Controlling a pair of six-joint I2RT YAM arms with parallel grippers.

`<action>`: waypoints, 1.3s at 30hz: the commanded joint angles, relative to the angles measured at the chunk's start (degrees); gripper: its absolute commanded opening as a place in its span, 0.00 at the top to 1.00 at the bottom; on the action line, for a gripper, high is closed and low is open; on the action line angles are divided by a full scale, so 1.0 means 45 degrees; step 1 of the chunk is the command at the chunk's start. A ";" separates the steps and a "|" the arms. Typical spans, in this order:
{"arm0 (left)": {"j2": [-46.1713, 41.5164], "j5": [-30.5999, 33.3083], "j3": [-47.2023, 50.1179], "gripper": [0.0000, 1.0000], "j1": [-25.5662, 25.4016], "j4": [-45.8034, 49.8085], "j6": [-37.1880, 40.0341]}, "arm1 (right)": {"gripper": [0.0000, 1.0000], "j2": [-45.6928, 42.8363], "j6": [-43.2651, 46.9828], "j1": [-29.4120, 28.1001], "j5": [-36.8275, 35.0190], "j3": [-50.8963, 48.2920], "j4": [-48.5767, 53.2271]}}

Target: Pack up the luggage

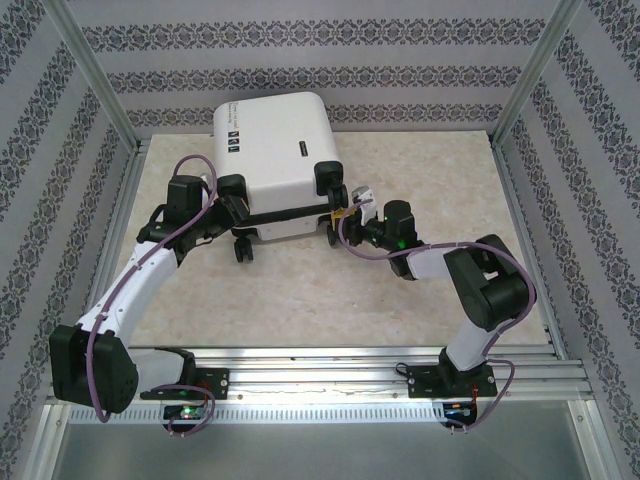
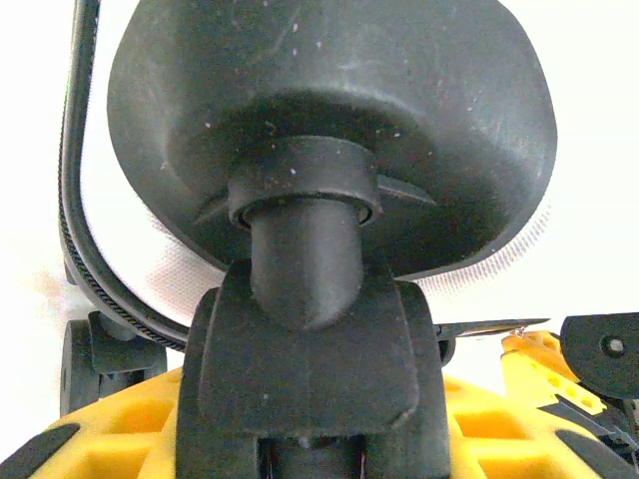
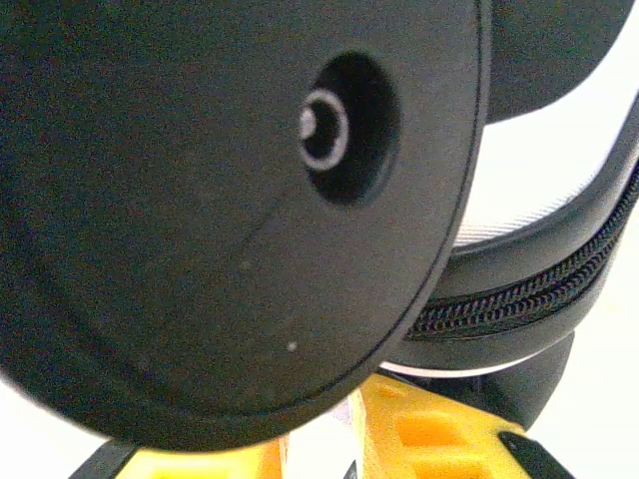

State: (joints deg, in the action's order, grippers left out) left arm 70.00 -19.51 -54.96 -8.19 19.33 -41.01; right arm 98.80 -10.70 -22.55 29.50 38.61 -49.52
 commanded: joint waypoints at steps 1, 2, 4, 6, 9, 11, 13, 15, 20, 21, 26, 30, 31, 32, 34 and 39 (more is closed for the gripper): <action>-0.0822 -0.0626 -0.0551 0.96 -0.0094 -0.1693 0.0413 | 0.74 0.0209 -0.0142 -0.0029 0.0210 0.0326 -0.0359; -0.0800 -0.0612 -0.0552 0.96 -0.0093 -0.1716 0.0399 | 0.72 0.0230 -0.0159 -0.0068 0.0150 0.0326 -0.0363; -0.0789 -0.0626 -0.0556 0.96 -0.0083 -0.1709 0.0399 | 0.70 0.0287 -0.0123 -0.0159 0.0036 0.0382 -0.0334; -0.0770 -0.0630 -0.0551 0.96 -0.0085 -0.1725 0.0390 | 0.67 0.0383 -0.0080 -0.0274 -0.0129 0.0476 -0.0287; -0.0769 -0.0718 -0.0562 0.96 -0.0078 -0.1764 0.0345 | 0.66 0.0642 -0.0180 -0.0382 -0.0351 0.0720 -0.0331; -0.0760 -0.0735 -0.0536 0.96 -0.0098 -0.1767 0.0326 | 0.66 0.0856 -0.0281 -0.0428 -0.0425 0.0932 -0.0363; -0.0781 -0.0786 -0.0495 0.96 -0.0101 -0.1786 0.0297 | 0.68 0.1058 -0.0371 -0.0434 -0.0561 0.1130 -0.0411; -0.0784 -0.0817 -0.0465 0.96 -0.0095 -0.1826 0.0302 | 0.82 0.1235 -0.0524 -0.0432 -0.0853 0.1205 -0.0668; -0.0859 -0.0780 -0.0483 0.96 -0.0101 -0.1668 0.0441 | 1.00 0.1183 -0.0734 -0.0288 -0.1021 0.1040 -0.1300; -0.0892 -0.0736 -0.0516 0.96 -0.0098 -0.1598 0.0521 | 1.00 0.1130 -0.0646 -0.0254 -0.0962 0.1003 -0.1286; -0.1125 -0.0561 -0.0830 0.97 -0.0030 -0.0937 0.1183 | 1.00 0.0848 -0.0693 0.0191 -0.0578 0.0747 -0.1223; -0.1164 -0.0432 -0.1134 0.98 0.0446 -0.0102 0.2085 | 1.00 0.0719 -0.1289 0.0748 -0.1273 0.0772 -0.0623; -0.1115 -0.0594 -0.1146 0.99 0.0616 -0.0026 0.2265 | 1.00 0.0746 -0.1410 0.0868 -0.1338 0.0828 -0.0499; -0.1005 -0.0772 -0.1196 0.99 0.0782 0.0086 0.2466 | 1.00 0.0772 -0.1517 0.0954 -0.1294 0.0885 -0.0397; -0.0778 -0.1027 -0.1291 1.00 0.0995 0.0290 0.3011 | 1.00 0.0882 -0.1587 0.0976 -0.1260 0.1023 -0.0138; -0.0042 -0.1032 -0.1539 1.00 0.1809 0.1045 0.4566 | 1.00 0.0867 -0.2111 0.0865 -0.0260 0.0565 -0.0766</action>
State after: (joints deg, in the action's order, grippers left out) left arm 70.81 -23.16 -57.17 -3.55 25.63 -30.50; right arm 103.33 -17.37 -21.12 30.37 41.85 -50.81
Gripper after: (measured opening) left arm 0.389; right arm 0.047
